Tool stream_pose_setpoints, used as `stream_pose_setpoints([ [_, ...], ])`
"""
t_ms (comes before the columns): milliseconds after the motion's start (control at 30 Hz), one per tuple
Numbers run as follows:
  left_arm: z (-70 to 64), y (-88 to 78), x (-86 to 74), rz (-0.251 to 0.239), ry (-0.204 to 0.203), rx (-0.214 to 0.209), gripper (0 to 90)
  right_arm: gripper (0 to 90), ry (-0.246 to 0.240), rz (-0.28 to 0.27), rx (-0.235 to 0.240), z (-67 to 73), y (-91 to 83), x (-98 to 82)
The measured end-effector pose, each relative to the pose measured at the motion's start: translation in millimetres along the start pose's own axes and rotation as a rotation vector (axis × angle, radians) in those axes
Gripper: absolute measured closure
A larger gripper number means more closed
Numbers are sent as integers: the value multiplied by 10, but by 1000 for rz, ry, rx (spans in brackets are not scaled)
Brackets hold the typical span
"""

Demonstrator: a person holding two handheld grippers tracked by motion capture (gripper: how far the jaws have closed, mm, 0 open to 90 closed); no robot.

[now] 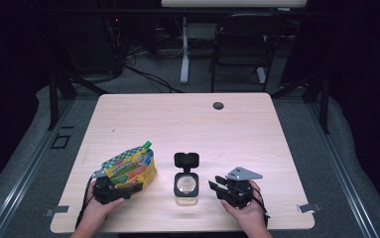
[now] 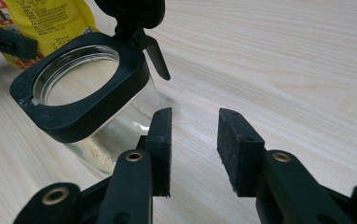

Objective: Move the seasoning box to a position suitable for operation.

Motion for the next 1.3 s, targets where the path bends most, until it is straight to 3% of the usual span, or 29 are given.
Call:
stream_pose_setpoints([
  [600,59,60,-84,38,-2,8,367,658,-1,-2,1,1,-4,1],
  [833,60,81,-96,32,-8,7,373,657,-1,0,2,3,-3,-1],
  [1000,74,91,-125,59,4,22,389,656,0,-1,2,3,-3,-1],
  [1300,76,101,-129,55,10,25,401,655,-1,0,2,1,-6,-2],
])
Point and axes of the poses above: each handheld gripper's, and its own axes: y roughly forward along the jaws, x roughly out of its top, z roughly to its left, the point moved 9 cm from there along y, roughly forward along the jaws, and after that the axes turned 12 degrees about -y, right-handed, at the moved point
